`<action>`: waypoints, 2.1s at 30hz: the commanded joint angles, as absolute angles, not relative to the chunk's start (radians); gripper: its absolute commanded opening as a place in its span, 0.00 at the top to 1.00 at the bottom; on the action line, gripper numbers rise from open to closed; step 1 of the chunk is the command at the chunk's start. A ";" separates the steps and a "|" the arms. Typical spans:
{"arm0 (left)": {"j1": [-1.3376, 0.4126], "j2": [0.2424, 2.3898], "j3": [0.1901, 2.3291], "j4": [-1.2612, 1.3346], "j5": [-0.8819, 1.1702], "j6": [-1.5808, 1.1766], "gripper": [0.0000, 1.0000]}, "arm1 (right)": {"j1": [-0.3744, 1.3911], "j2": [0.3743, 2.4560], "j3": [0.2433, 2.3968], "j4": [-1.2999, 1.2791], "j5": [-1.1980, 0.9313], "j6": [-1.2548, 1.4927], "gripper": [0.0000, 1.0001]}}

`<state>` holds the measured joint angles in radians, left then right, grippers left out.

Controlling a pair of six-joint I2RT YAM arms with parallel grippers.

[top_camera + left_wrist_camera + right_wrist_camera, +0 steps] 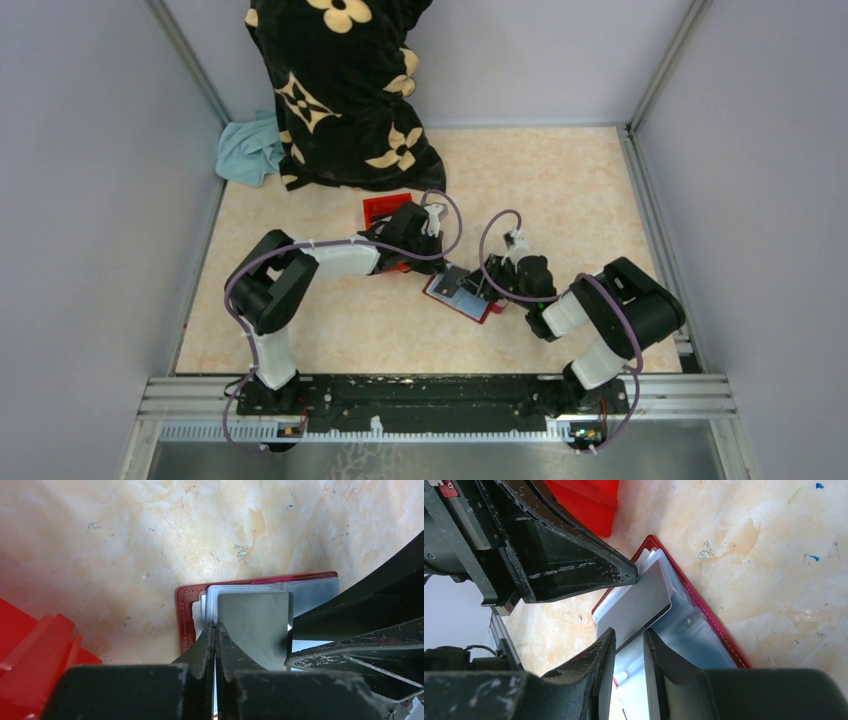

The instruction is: Take the credit cards out of the card holder

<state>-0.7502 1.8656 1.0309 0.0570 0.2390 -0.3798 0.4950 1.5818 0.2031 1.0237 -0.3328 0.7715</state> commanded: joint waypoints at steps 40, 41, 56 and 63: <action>-0.756 1.920 1.038 0.014 0.287 -0.375 1.00 | 0.398 1.594 0.189 1.150 -0.433 0.842 0.81; -0.756 1.922 1.039 0.014 0.286 -0.374 1.00 | 0.397 1.581 0.187 1.133 -0.432 0.836 0.81; -0.756 1.928 1.042 0.012 0.290 -0.377 1.00 | 0.368 1.327 0.169 0.781 -0.343 0.703 0.87; -0.755 1.927 1.041 0.012 0.288 -0.377 1.00 | 0.367 1.240 0.172 0.654 -0.294 0.659 0.98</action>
